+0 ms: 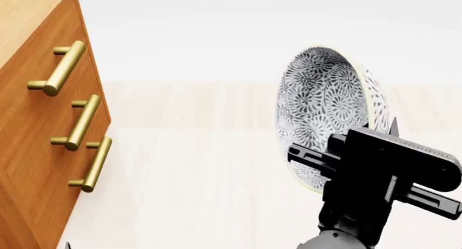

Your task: Put the bowl on top of the cabinet.

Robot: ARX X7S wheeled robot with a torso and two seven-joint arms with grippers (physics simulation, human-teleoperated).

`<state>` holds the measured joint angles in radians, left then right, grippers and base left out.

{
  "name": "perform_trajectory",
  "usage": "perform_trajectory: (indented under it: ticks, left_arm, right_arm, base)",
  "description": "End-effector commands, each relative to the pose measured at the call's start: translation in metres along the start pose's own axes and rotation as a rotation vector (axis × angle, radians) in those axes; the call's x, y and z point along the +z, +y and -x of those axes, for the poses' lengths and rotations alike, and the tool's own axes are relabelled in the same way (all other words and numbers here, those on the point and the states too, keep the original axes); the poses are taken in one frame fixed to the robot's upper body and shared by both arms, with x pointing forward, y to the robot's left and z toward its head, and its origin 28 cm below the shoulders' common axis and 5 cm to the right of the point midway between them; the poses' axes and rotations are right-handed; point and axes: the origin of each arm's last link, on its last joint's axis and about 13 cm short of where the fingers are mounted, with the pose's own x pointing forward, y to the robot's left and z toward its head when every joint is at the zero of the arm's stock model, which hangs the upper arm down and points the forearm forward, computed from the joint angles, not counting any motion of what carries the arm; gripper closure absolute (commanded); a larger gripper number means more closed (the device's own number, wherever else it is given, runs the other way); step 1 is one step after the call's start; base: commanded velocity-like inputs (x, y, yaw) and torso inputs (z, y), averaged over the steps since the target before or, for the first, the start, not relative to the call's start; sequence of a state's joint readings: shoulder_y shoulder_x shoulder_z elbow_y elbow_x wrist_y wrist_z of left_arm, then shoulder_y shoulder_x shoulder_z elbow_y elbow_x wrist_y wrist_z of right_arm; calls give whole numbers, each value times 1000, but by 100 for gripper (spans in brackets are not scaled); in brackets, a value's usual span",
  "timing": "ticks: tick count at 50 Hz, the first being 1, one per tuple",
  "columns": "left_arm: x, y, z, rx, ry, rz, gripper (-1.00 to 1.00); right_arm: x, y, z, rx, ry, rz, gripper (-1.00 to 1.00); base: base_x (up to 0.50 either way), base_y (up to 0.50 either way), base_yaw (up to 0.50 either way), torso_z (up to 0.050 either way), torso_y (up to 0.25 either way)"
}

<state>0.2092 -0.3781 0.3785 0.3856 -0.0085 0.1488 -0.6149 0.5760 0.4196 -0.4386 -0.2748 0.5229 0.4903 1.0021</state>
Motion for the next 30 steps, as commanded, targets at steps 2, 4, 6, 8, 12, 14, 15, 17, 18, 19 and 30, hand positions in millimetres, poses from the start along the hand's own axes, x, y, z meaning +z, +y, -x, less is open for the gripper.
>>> perform_trajectory:
  ticks: [2,4,6,8,12,14,15,17,18,19,30]
  left_arm:
    - [0,1,0,4,0,0,-100]
    - [1,2,0,6,-1,2,-100]
    - [1,2,0,7,-3,0,-100]
    - [1,2,0,8,-3,1,-100]
    - [1,2,0,10,-3,1,-100]
    - [1,2,-1,9,-3,2,-100]
    - [1,2,-1,9,-2,2,-100]
    - [0,2,-1,10,-2,0,-100]
    - [1,3,-1,11,-1,2,-100]
    - [1,3,-1,12,-2,2,-100]
    - [1,3,-2,10,-2,2,-100]
  right_arm:
    - [6,15,-12,40,-55,23,100]
    - [5,18,-15,62,-48,17,100]
    - [6,20,-17,81,-31,4,100]
    - [7,22,-21,95,-24,-6,100]
    - [6,24,-25,127,-13,-24,100]
    - [6,25,-26,167,-11,-32,100]
    - [6,26,-28,182,-11,-30,100]
    - [6,27,-30,195,-2,-53,100]
    - [7,28,-32,208,14,-69,100]
    - [7,28,-33,215,18,-72,100]
    - [13,32,-41,280,39,-107,100]
  base:
    - [0,0,0,0,0]
    - [0,0,0,0,0]
    - [0,0,0,0,0]
    - [0,0,0,0,0]
    - [0,0,0,0,0]
    - [0,0,0,0,0]
    - [0,0,0,0,10]
    - [0,0,0,0,0]
    - [0,0,0,0,0]
    - [0,0,0,0,0]
    - [0,0,0,0,0]
